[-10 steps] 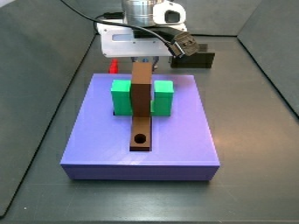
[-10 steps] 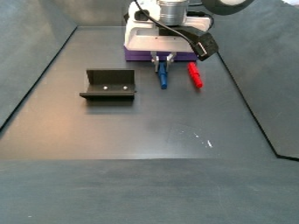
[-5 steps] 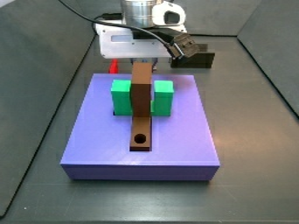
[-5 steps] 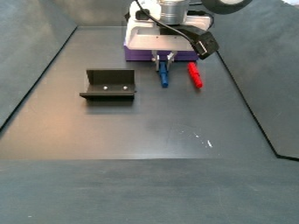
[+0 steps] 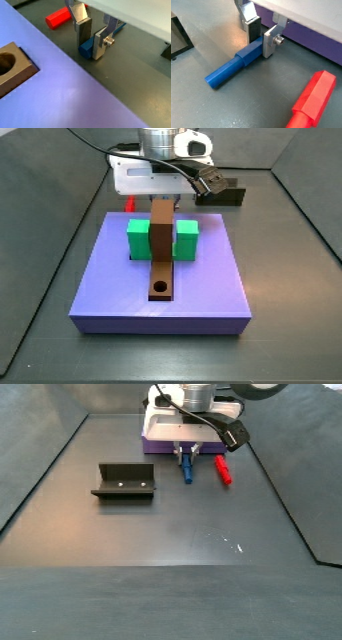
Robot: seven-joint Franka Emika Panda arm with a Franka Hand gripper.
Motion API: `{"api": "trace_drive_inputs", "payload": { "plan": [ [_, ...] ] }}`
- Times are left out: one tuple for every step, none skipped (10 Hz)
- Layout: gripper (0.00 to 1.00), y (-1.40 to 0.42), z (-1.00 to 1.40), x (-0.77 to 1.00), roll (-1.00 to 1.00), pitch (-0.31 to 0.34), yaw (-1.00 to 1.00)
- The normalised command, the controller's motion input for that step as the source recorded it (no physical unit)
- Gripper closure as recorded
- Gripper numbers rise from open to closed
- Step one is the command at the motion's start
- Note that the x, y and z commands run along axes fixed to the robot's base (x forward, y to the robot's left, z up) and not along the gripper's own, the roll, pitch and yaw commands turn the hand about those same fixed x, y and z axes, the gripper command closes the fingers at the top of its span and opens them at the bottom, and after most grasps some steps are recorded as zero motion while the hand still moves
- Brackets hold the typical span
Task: Pick up the blue object. Move up. Place the blue object on the fixture. Regrasp the blue object. Move to above the board. Insert the blue object.
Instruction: Pick up the blue object, then move up, then place the blue object on the fixture.
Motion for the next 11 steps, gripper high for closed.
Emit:
{"api": "trace_drive_inputs", "payload": {
  "plan": [
    [1.0,0.0,0.0,0.0,0.0,0.0,0.0],
    [1.0,0.0,0.0,0.0,0.0,0.0,0.0],
    [1.0,0.0,0.0,0.0,0.0,0.0,0.0],
    [1.0,0.0,0.0,0.0,0.0,0.0,0.0],
    [1.0,0.0,0.0,0.0,0.0,0.0,0.0],
    [1.0,0.0,0.83,0.0,0.0,0.0,0.0],
    [1.0,-0.04,0.83,0.0,0.0,0.0,-0.03],
    [1.0,-0.04,0.6,-0.03,-0.01,0.032,-0.04],
    [1.0,-0.01,0.29,-0.01,-0.02,0.004,-0.01],
    [1.0,0.11,0.0,0.0,-0.1,0.0,0.0],
    [1.0,0.39,0.08,0.25,-0.51,0.0,0.01]
  ]
}}
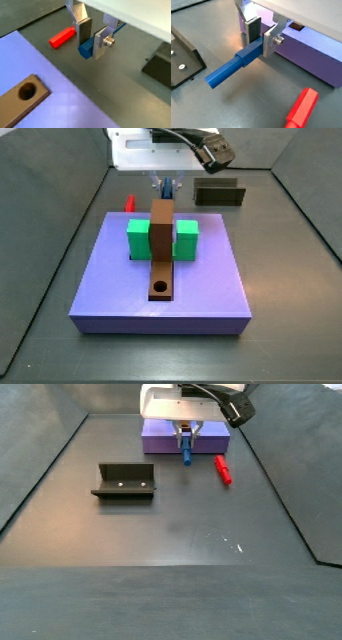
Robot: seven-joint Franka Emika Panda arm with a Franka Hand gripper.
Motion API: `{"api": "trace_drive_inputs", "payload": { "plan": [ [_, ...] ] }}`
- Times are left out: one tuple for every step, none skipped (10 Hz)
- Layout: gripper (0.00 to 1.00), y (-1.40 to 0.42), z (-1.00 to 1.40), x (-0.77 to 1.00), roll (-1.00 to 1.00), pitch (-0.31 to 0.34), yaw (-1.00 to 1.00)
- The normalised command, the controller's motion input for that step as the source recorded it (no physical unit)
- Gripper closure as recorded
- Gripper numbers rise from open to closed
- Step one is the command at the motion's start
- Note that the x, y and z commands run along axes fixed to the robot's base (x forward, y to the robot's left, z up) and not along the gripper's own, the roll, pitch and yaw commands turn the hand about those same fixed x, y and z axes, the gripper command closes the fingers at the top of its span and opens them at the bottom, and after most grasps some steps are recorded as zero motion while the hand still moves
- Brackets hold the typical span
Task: Pick up the blue object. Move up. Place the blue object on the fixture. Regrasp the blue object. Move to above the board. Insert the blue object.
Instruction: Place the blue object on the fixture.
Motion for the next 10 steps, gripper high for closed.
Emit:
{"api": "trace_drive_inputs", "payload": {
  "plan": [
    [1.0,0.49,0.24,0.59,-0.91,0.0,0.0],
    [1.0,0.36,0.32,0.59,-1.0,-0.009,0.0],
    [1.0,0.27,0.22,0.57,-1.0,-0.023,0.0],
    [1.0,0.23,0.09,0.5,-1.0,-0.029,0.0],
    [1.0,0.2,0.06,0.54,-1.0,-0.094,0.0],
    [1.0,0.16,0.04,0.58,-1.0,-0.191,-0.01],
    [1.0,0.08,0.11,0.43,-1.0,-0.391,-0.31],
    [1.0,0.02,0.12,0.27,-1.0,-0.486,-0.44],
    [1.0,0.07,0.0,0.37,-1.0,-0.457,-0.45],
    [1.0,0.15,0.03,0.44,-1.0,-0.42,-0.31]
  ]
}}
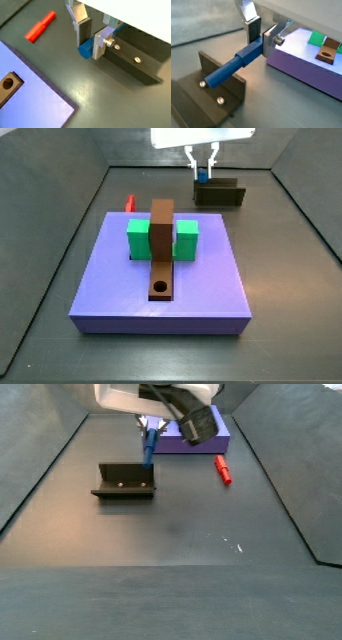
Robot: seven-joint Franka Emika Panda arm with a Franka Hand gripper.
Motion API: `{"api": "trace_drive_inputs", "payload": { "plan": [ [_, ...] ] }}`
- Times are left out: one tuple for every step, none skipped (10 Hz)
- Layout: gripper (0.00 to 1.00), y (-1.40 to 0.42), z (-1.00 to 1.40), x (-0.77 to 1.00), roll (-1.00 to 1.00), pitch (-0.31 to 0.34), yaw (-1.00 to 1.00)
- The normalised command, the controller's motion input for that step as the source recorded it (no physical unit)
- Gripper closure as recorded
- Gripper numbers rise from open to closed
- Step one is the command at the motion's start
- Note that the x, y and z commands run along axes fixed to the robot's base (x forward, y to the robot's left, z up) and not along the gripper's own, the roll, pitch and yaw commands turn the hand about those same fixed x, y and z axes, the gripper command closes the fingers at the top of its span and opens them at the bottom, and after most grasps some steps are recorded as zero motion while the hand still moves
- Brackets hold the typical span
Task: Pick up the blue object. Move up. Place the blue object on the fixture. Regrasp the blue object. Move to above the board. Insert the blue object.
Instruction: Place the blue object on the fixture.
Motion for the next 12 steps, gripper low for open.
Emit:
{"api": "trace_drive_inputs", "payload": {
  "plan": [
    [1.0,0.23,0.09,0.43,-1.0,-0.329,-0.12],
    [1.0,0.33,0.04,0.46,-1.0,-0.191,0.0],
    [1.0,0.27,0.03,0.43,-1.0,-0.117,0.0],
    [1.0,0.14,0.0,0.38,-1.0,-0.12,0.11],
    [1.0,0.13,-0.03,0.31,-1.0,-0.089,0.25],
    [1.0,0.1,-0.1,0.27,-0.95,-0.04,0.33],
    [1.0,0.01,-0.09,0.25,-0.93,0.0,0.39],
    [1.0,0.0,-0.09,0.24,-0.8,0.0,0.48],
    [1.0,0.0,-0.07,0.23,-0.72,0.0,0.51],
    [1.0,0.21,0.0,0.23,-0.54,0.0,0.42],
    [1.0,0.27,-0.02,0.01,-0.07,0.0,0.06],
    [1.0,0.25,-0.19,0.0,0.21,0.0,0.0]
  ]
}}
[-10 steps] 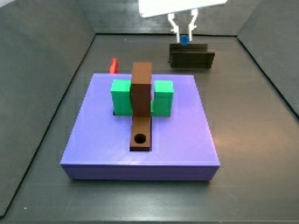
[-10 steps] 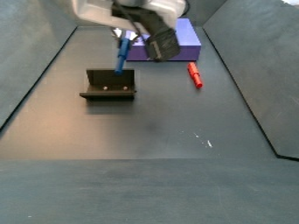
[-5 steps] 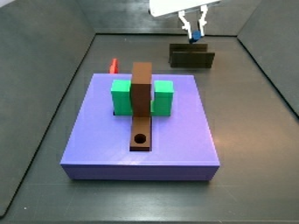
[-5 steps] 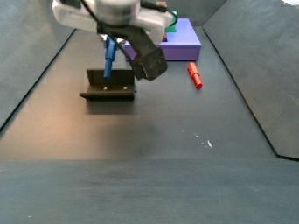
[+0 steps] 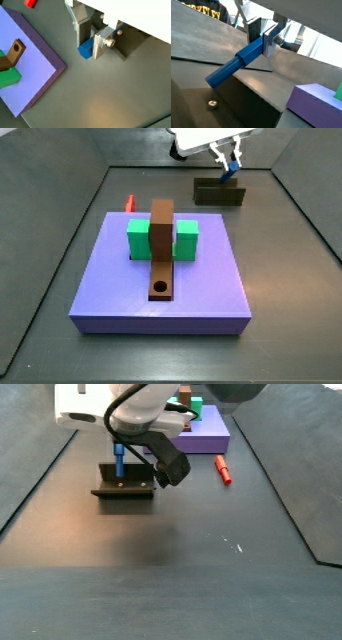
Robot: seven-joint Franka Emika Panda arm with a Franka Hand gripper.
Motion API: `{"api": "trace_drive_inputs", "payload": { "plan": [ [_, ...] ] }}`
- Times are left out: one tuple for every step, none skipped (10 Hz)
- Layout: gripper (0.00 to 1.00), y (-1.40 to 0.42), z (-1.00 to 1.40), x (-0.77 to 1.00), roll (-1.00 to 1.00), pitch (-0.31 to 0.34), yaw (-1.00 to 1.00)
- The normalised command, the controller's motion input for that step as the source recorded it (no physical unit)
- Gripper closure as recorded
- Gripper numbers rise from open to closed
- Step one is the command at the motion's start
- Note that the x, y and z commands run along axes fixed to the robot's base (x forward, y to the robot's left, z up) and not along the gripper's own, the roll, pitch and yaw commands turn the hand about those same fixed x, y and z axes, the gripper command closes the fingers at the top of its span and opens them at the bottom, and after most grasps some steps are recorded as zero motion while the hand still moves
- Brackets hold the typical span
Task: Pick up the blue object. Move up. Place the blue object on the fixture. Regrasp the blue object. Move to above the board. Insert the blue object.
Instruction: Place the blue object on the fixture.
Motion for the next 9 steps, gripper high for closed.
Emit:
{"api": "trace_drive_inputs", "payload": {
  "plan": [
    [1.0,0.21,-0.26,-0.24,0.42,-0.109,-0.23],
    [1.0,0.24,-0.29,-0.33,0.31,-0.086,-0.31],
    [1.0,0.14,-0.26,-0.26,0.18,-0.029,-0.29],
    [1.0,0.0,-0.14,-0.14,0.02,0.0,-0.15],
    [1.0,-0.12,-0.04,0.06,0.0,0.049,0.0],
    [1.0,-0.11,-0.08,0.36,0.01,0.274,0.0],
    [1.0,-0.02,-0.11,0.22,0.04,0.217,0.0],
    [1.0,0.0,-0.13,0.0,0.0,0.029,0.0],
    [1.0,0.0,-0.16,0.0,0.04,0.029,0.0]
  ]
}}
